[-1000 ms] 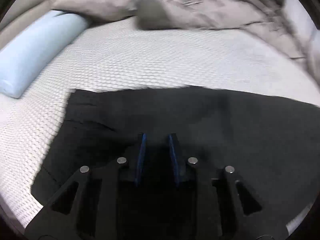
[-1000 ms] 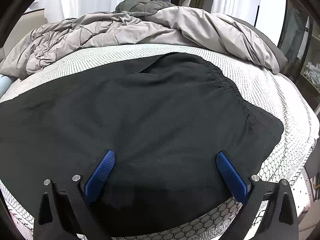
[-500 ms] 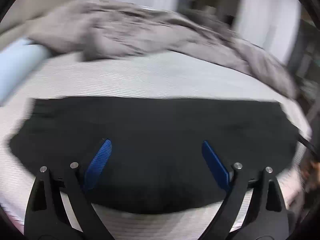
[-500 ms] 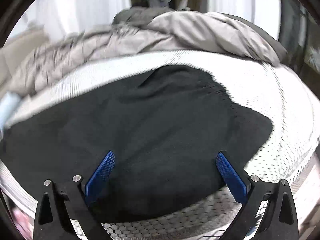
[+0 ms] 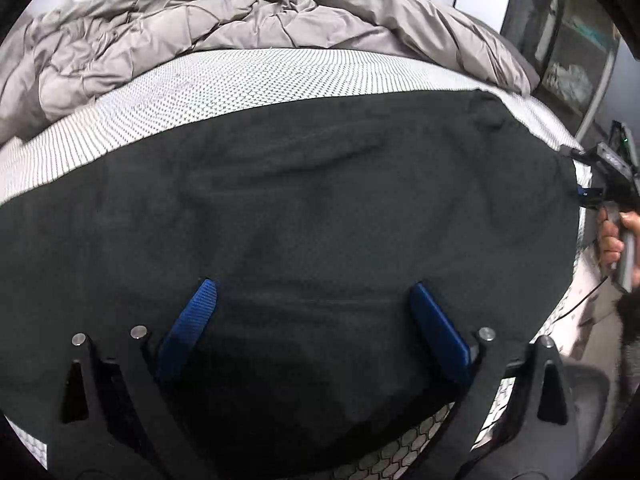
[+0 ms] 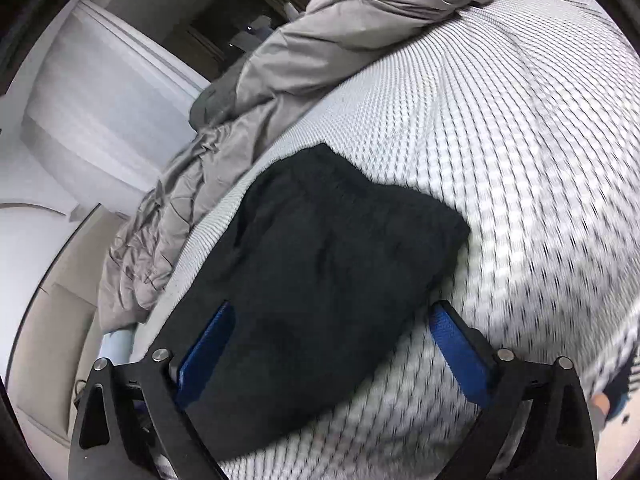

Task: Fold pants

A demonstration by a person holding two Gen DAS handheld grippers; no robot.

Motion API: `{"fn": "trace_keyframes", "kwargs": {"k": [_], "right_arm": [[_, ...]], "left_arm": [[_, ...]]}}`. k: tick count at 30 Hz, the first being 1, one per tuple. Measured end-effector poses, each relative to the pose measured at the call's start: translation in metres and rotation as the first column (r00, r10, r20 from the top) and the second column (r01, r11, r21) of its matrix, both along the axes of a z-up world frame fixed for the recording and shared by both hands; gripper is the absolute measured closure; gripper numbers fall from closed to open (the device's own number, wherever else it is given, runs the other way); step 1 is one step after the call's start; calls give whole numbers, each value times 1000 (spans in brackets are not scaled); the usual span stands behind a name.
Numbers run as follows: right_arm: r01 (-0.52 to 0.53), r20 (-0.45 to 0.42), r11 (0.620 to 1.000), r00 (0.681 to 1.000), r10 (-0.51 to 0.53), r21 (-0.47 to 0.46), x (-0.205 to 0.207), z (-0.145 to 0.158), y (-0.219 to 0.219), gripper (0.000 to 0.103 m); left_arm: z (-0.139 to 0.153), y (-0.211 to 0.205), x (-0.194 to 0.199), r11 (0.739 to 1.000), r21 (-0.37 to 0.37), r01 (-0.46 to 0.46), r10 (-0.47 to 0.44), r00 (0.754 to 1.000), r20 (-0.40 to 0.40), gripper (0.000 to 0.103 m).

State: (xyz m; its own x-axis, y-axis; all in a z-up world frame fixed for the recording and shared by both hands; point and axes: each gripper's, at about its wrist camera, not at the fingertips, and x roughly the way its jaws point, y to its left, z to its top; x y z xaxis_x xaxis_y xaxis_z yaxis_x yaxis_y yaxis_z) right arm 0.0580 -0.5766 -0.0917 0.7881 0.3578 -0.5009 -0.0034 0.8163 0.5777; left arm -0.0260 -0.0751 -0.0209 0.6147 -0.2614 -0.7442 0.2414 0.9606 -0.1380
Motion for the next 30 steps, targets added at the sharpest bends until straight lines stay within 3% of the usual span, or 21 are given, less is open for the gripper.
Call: {"fn": "trace_keyframes", "kwargs": {"k": [2,3,4,6,8,12,15,17,20,21,23,25,27,29,30], "right_arm": [[12,-9,1000,1000,-12,-10,13,7,-1,34],[24,-18,1000,1000,-24,-16,19,11,1,56],[37,-21,999,999,-38,-32,23,16,4,72],[77,-20,992,997,-79,-103,26,32,19,77],[66,30,984,998,-62,-166,22,54,44,83],[-114,143,963,978,152,-245,2,99,132,89],[-336,150,894,908,391,-295,-11,111,219,89],[-485,115,802,827,550,-350,-21,103,277,88],[-675,-12,631,687,727,-382,-29,66,339,66],[-725,-69,576,642,764,-378,-31,50,351,47],[-746,-126,534,621,774,-397,-39,28,358,42],[-738,-91,547,624,776,-396,-49,26,342,42],[-721,-50,593,650,759,-358,-54,33,317,39],[-655,5,673,715,699,-343,-55,45,286,35],[-597,28,725,765,644,-344,-54,50,270,33]], "left_arm": [[-4,15,12,1000,7,9,-9,1000,0,6],[-3,16,16,1000,7,10,-10,1000,1,6],[-2,21,18,1000,3,11,-11,1000,0,6],[1,27,14,1000,-13,12,-12,1000,-5,6],[11,40,7,997,-82,8,-10,1000,-15,6],[24,80,-2,972,-229,-53,43,998,-52,6],[33,115,-10,956,-266,-120,112,993,-47,6],[36,135,-14,944,-281,-172,163,985,-53,6],[34,160,-21,923,-312,-224,210,975,-80,6],[33,166,-21,918,-318,-235,217,972,-91,6],[32,173,-21,910,-338,-239,214,971,-110,6],[31,170,-19,907,-356,-223,192,974,-119,6],[31,158,-15,907,-381,-182,146,982,-120,7],[35,134,-9,908,-405,-109,70,991,-111,10],[38,121,-5,912,-404,-62,26,995,-94,10]]}}
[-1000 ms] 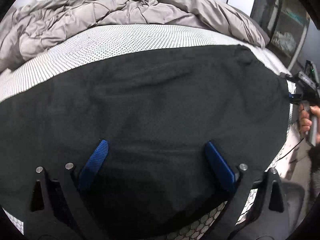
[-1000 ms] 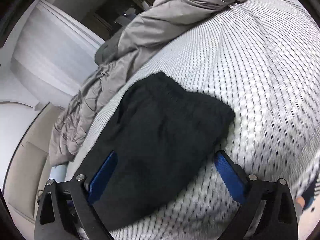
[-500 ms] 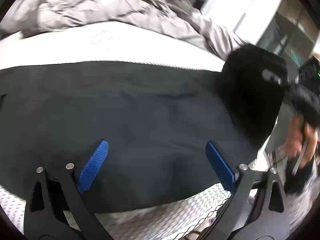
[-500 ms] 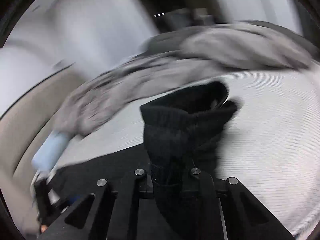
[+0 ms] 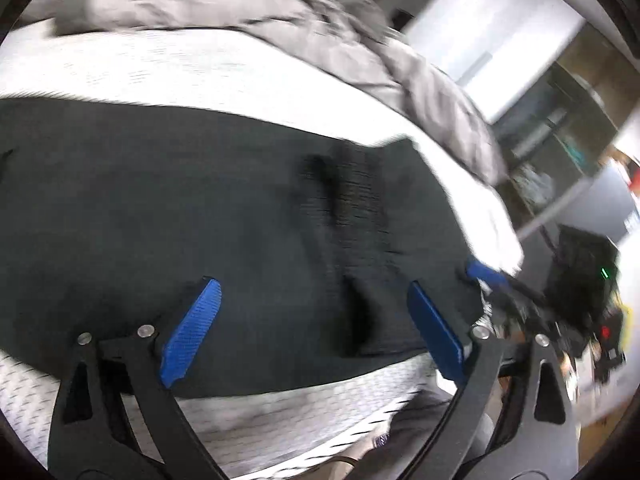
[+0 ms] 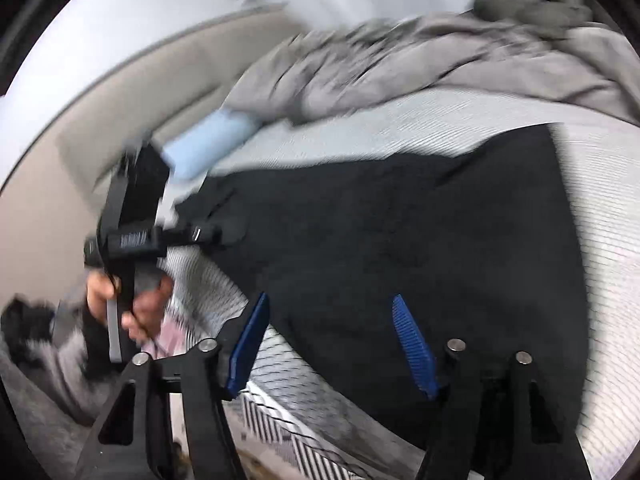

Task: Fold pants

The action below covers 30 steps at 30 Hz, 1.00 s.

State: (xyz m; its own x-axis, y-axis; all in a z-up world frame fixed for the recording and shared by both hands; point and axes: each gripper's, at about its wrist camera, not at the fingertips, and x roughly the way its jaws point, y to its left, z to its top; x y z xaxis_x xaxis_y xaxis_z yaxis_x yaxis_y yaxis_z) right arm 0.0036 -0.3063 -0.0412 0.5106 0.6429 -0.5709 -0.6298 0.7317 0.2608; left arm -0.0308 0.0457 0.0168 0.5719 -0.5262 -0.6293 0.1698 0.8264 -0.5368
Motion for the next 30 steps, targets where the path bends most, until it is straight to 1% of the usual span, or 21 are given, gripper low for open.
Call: {"fn": "trace_keyframes", "kwargs": {"k": [2,3,4,5,7,8,9,10,12,14,15,17,18,19,20,22,24,26,27,29,30], "right_arm": [[131,6,991,991,-132,21,5,6,-32,32],[170,-4,985,985,-170,36,6,6,-43,33],[205,-18,978,979,-204,46,8,6,-53,32],[235,-33,971,972,-233,50,10,5,-62,32],[265,-53,964,963,-263,33,16,0,-71,32],[270,-54,963,962,-269,15,21,-5,-72,33],[274,-59,962,960,-274,6,19,-7,-79,33],[272,-78,962,959,-271,-5,23,-13,-78,33],[261,-119,965,958,-263,-27,29,-24,-75,33],[249,-108,967,961,-254,-55,37,-32,-70,33],[243,-93,968,964,-248,-57,32,-35,-67,32],[238,-92,970,966,-242,-49,35,-39,-66,31],[237,-98,971,966,-240,-44,37,-38,-68,31],[236,-102,971,966,-239,-43,38,-39,-68,31],[233,-105,972,966,-236,-42,38,-39,-69,31],[228,-104,973,967,-232,-46,38,-40,-67,31],[228,-106,973,967,-232,-45,39,-39,-65,30],[231,-110,972,966,-236,-49,40,-38,-64,28],[233,-110,971,965,-238,-55,41,-36,-62,28],[234,-111,970,964,-240,-67,43,-34,-56,28],[230,-111,971,965,-236,-64,43,-33,-53,28]], "left_arm": [[2,-20,8,998,41,45,-45,999,20,11],[1,-30,16,995,76,68,-69,998,11,13],[-2,-36,21,993,86,78,-78,997,-8,19],[-7,-40,27,993,79,92,-89,995,-40,22],[-23,-42,38,993,15,115,-113,987,-114,24],[-28,-41,42,994,-7,112,-112,985,-130,24],[-32,-39,45,994,-31,108,-111,984,-136,24],[-34,-36,48,992,-73,103,-113,984,-135,24],[-38,-35,57,980,-167,110,-136,979,-152,29],[-47,-36,69,970,-221,100,-142,973,-182,43],[-52,-37,75,967,-236,94,-142,970,-198,48],[-58,-38,83,964,-254,77,-135,966,-219,74],[-60,-38,86,963,-264,62,-124,966,-228,79],[-58,-39,87,962,-267,53,-115,969,-221,86],[-56,-39,86,964,-261,46,-102,974,-204,90],[-45,-41,80,974,-222,42,-74,987,-140,93],[-26,-35,73,981,-189,36,-51,996,-77,95],[-4,-16,65,984,-176,15,-17,1000,-10,95],[9,0,59,987,-157,-14,19,999,27,95],[20,26,51,992,-98,-75,81,995,59,95],[20,40,47,992,-50,-113,115,992,55,95]]}}
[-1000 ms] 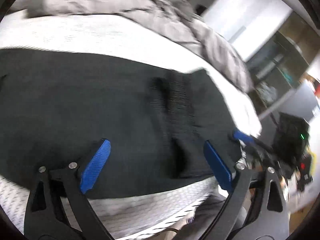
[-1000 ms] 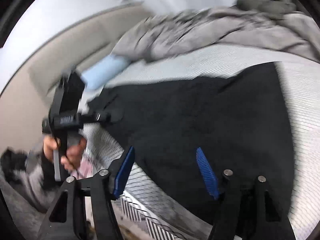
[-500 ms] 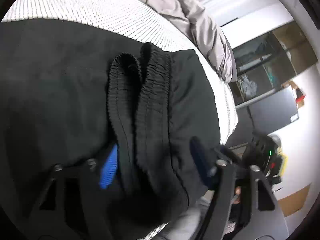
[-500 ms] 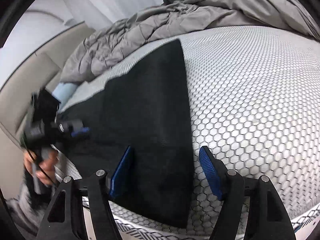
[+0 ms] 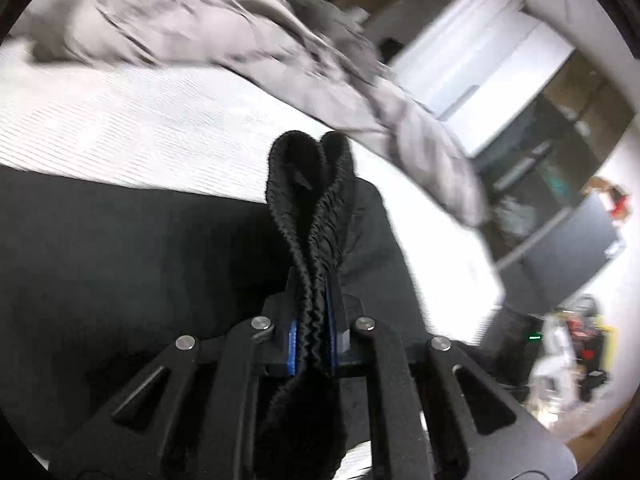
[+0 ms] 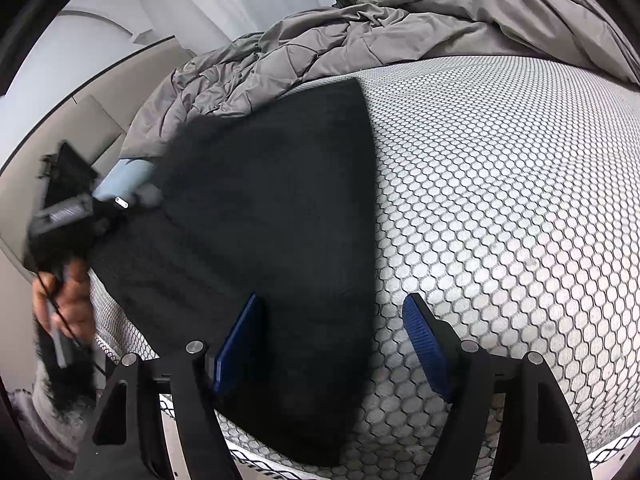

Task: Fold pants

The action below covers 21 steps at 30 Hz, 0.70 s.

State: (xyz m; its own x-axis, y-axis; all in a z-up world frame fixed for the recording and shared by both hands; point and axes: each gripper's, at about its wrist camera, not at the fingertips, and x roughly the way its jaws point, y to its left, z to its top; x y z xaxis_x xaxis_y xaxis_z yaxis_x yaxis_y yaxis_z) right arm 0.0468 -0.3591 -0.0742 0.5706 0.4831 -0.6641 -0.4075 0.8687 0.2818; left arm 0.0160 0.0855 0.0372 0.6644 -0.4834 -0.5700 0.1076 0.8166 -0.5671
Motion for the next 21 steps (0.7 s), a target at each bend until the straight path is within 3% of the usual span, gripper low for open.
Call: {"fn": "trace_keyframes", "kwargs": {"k": [2,3,4,6,9,12,14,17,19,21], "right_arm": [[-15,-1,1000,1000,15,11,0,0,5,25],[-23,1,1000,1000,23,15,-1,-1,8,23],[-30,5,999,1000,30,17,0,-2,11,22],[-28,1,1000,1000,28,13,0,-3,15,22],[-40,-4,999,999,40,3,-7,0,17,22],[-84,-26,995,996,85,52,-16,4,15,25],[-104,-50,990,993,110,98,-20,5,14,31],[-87,-115,984,988,105,158,-18,-4,17,50],[-65,-145,981,985,93,185,-12,-13,23,77],[-59,-118,975,989,85,213,-20,-15,21,91]], "left_arm": [[-18,14,2,991,118,-60,72,993,-97,89],[-35,15,8,984,172,-34,65,982,-179,88],[-51,18,10,983,181,-13,57,970,-235,82],[-58,28,2,993,110,-36,58,977,-204,78],[-51,38,-11,995,73,-70,83,978,-193,66],[-41,37,-26,990,114,-79,96,985,-146,62],[-30,28,-34,987,146,-68,86,989,-120,51],[-21,15,-44,977,205,-52,70,994,-83,47],[-21,17,-49,973,224,-49,74,992,-106,47],[-28,22,-50,983,175,-54,79,987,-141,47]]}}
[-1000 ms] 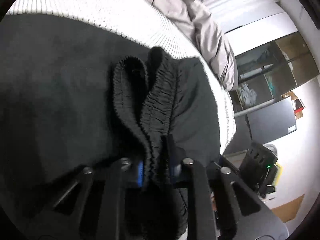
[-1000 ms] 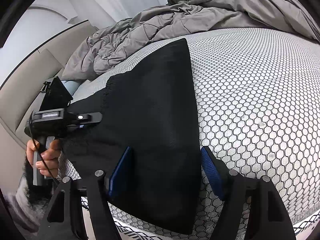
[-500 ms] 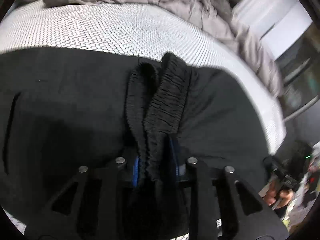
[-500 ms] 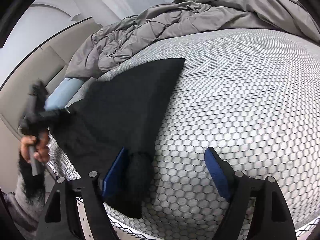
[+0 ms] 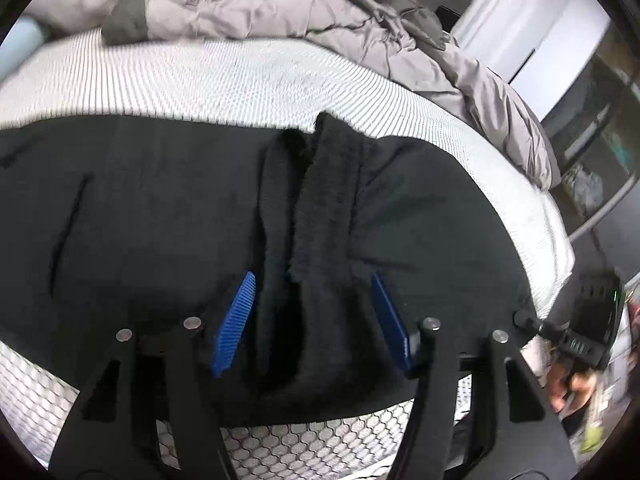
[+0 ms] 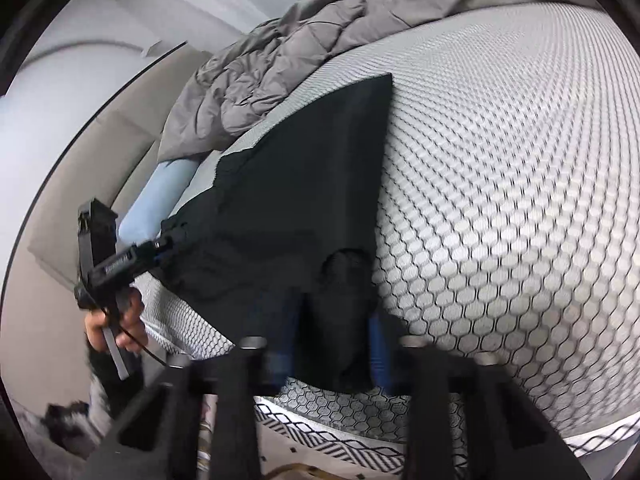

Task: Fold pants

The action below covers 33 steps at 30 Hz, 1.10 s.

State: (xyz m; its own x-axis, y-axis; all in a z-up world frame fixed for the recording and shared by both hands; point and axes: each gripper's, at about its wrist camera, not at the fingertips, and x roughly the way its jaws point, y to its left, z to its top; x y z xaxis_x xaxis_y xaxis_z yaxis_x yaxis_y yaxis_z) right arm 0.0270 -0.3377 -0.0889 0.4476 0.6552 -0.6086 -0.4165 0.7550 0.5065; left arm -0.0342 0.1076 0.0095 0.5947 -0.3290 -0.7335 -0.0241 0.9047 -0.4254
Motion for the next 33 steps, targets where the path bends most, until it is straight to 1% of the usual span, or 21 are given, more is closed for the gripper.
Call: {"fn": "trace_keyframes", "kwargs": {"k": [2,3,4,6,8,9,11,13,15,18,21,23,24,25,26,27,28,30,31,32,33], "right_arm": [[15,50,1000,999,-15,0,-19,2,-4,93],[26,59,1000,998,-26,2,-29,1,-7,93],[31,49,1000,998,-31,4,-34,-3,-9,93],[38,14,999,999,-38,-27,-36,-14,-8,93],[29,-19,1000,999,-29,-4,-33,-17,-7,93],[28,-22,999,999,-28,20,-33,-14,-10,89],[40,-21,999,999,-39,35,-31,-6,-12,80],[67,3,996,998,-68,65,-28,2,-19,65],[81,18,993,996,-83,90,-19,8,-18,61],[113,24,988,993,-116,108,5,14,-16,57],[128,-51,979,991,-121,159,44,4,-14,57],[109,-87,974,992,-93,200,63,1,-9,59],[89,-118,966,991,-62,243,73,-2,-5,74],[91,-163,959,985,-49,267,83,-4,-4,82],[101,-184,954,982,-50,281,91,-3,-5,85],[98,-176,951,983,-47,293,99,2,-5,89],[102,-159,957,986,-60,271,109,11,-3,90],[128,-125,976,986,-107,176,125,24,4,89],[147,-100,985,985,-138,92,131,27,10,85],[168,-92,986,982,-167,-1,136,28,16,83],[168,-91,985,981,-171,-40,134,27,18,81]], "left_arm": [[-9,5,-4,1000,-16,-9,8,1000,-9,47],[-10,6,-6,1000,-15,-8,7,1000,-8,47],[-14,6,-4,1000,-14,-7,7,1000,-7,47],[-16,5,-2,1000,-8,-8,8,1000,-7,47],[-16,3,-2,1000,0,-11,11,1000,-9,47],[-15,3,-3,1000,2,-9,9,1000,-7,47],[-14,4,-5,1000,1,-10,10,1000,-6,47],[-15,4,-5,1000,4,-7,7,1000,-3,47],[-16,3,-8,1000,18,-4,4,1000,8,47],[-18,-3,-12,998,55,-1,-1,1000,22,47],[-20,-8,-15,996,86,7,-10,999,34,47],[-22,-9,-15,996,92,9,-13,999,39,47],[-22,-9,-15,995,95,8,-12,999,42,47],[-23,-11,-14,996,93,8,-12,999,45,46],[-23,-12,-13,996,90,12,-16,999,47,46],[-23,-16,-11,996,88,15,-19,999,46,46],[-23,-21,-8,996,84,19,-23,999,46,46],[-24,-27,-4,996,89,27,-31,999,44,44],[-24,-30,-3,994,108,28,-33,999,41,44],[-23,-32,-4,992,121,29,-34,999,41,43],[-22,-32,-4,992,127,28,-33,999,41,41]]}}
